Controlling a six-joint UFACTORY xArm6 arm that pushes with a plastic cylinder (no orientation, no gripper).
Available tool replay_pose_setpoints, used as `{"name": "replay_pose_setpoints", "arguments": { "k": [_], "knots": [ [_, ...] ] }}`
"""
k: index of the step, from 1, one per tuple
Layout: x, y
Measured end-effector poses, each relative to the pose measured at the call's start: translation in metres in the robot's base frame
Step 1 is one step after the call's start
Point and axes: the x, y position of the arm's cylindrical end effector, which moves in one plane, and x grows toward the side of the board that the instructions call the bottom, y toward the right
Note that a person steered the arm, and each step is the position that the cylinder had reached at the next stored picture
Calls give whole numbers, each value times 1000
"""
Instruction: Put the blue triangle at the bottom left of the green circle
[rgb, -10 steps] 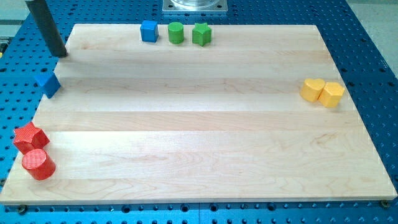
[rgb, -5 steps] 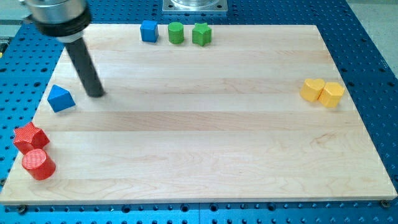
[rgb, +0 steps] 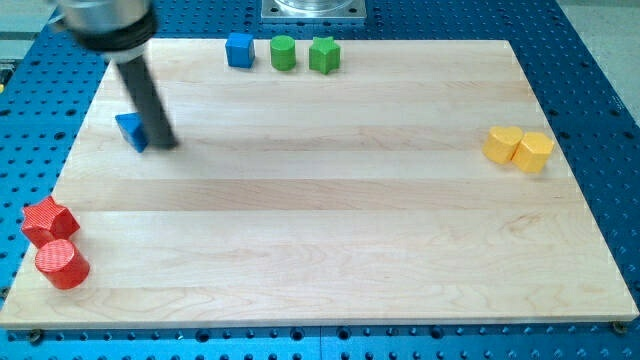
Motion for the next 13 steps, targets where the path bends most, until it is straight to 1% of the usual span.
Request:
{"name": "replay_pose_setpoints", "arguments": {
  "k": [1,2,3,4,5,6,7,9,10,11,12,13],
  "knots": [
    [28,-1],
    [66,-41],
    [44,-100],
    [17,-18],
    [2,61],
    [-35,86],
    [13,78],
    [13,141],
    [-15,134],
    [-27,116],
    [2,76],
    [-20,70]
  ]
}}
